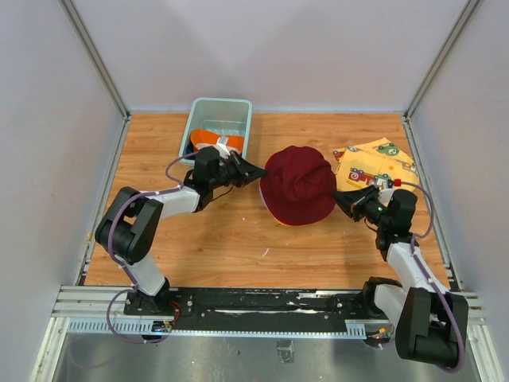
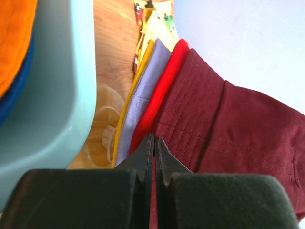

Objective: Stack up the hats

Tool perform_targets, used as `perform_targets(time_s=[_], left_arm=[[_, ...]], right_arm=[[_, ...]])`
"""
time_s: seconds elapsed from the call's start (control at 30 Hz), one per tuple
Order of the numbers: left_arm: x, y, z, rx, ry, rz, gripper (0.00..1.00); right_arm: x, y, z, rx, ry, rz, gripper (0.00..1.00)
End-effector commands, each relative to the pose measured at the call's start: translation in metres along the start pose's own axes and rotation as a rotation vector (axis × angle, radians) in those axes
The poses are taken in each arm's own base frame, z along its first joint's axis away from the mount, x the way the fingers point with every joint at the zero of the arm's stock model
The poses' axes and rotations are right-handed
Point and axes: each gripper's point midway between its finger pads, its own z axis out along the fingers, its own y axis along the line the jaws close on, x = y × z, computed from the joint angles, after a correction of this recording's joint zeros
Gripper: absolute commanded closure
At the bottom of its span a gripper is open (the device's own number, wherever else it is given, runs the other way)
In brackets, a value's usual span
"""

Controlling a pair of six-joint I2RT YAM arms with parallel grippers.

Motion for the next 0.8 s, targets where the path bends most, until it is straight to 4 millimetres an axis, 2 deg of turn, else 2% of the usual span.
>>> perform_targets(time_s=[0.0, 0.27, 0.47, 0.77], left_arm=[[-0.002, 0.039, -0.004, -0.220, 0.020, 0.101, 0.99], [0.002, 0.052, 0.001, -0.272, 0.068, 0.116, 1.00], [0.003, 0.061, 0.003, -0.306, 0.091, 0.130, 1.00], [0.013, 0.087, 0.004, -0.364, 0.133, 0.129, 0.99]], right_arm=[[0.004, -0.021, 0.002, 0.057, 0.006, -0.003, 0.88], [0.001, -0.053, 0.000, 0.139, -0.014, 0.029, 0.97], [-0.007, -0.065, 0.005, 0.172, -0.019, 0.043, 0.99], [-0.010, -0.080, 0.011, 0.214, -0.008, 0.059, 0.99]])
